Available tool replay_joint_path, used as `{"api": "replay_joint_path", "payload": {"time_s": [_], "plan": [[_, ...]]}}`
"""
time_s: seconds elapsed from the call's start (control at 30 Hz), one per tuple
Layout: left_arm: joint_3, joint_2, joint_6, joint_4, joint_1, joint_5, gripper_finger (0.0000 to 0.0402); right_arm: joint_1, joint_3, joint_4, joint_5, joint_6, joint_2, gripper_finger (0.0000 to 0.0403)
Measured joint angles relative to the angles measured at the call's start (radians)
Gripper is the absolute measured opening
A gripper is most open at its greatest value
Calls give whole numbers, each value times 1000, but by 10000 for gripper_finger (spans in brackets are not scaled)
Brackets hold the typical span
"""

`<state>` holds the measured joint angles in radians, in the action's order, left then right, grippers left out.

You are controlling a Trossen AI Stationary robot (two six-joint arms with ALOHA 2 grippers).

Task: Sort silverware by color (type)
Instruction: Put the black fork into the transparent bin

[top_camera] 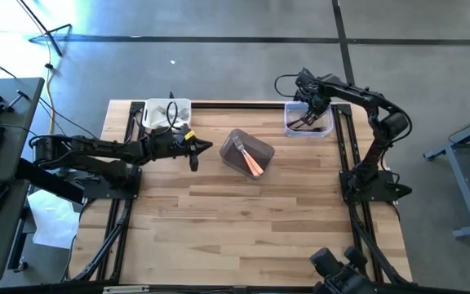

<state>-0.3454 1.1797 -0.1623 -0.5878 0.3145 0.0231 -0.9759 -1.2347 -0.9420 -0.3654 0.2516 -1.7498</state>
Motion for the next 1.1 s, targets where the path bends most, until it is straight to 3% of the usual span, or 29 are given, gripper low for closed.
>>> {"api": "replay_joint_path", "payload": {"time_s": [0.2, 0.53, 0.73, 0.9, 1.1], "plan": [[0, 0, 0, 1, 0, 0, 0, 1, 39, 56, 11, -9, -34, 0], [0, 0, -8, 8, 0, 0, 0, 8, 39, 77, 153, 41, -13, 0], [0, 0, -8, 15, -1, 0, 0, 27, 40, 72, 170, 202, 22, 9], [0, 0, -8, 15, -1, 0, 0, 63, 40, 89, 115, 369, 15, 74], [0, 0, 8, 17, -1, 0, 0, 76, 40, 117, 132, 592, -13, 171]]}}
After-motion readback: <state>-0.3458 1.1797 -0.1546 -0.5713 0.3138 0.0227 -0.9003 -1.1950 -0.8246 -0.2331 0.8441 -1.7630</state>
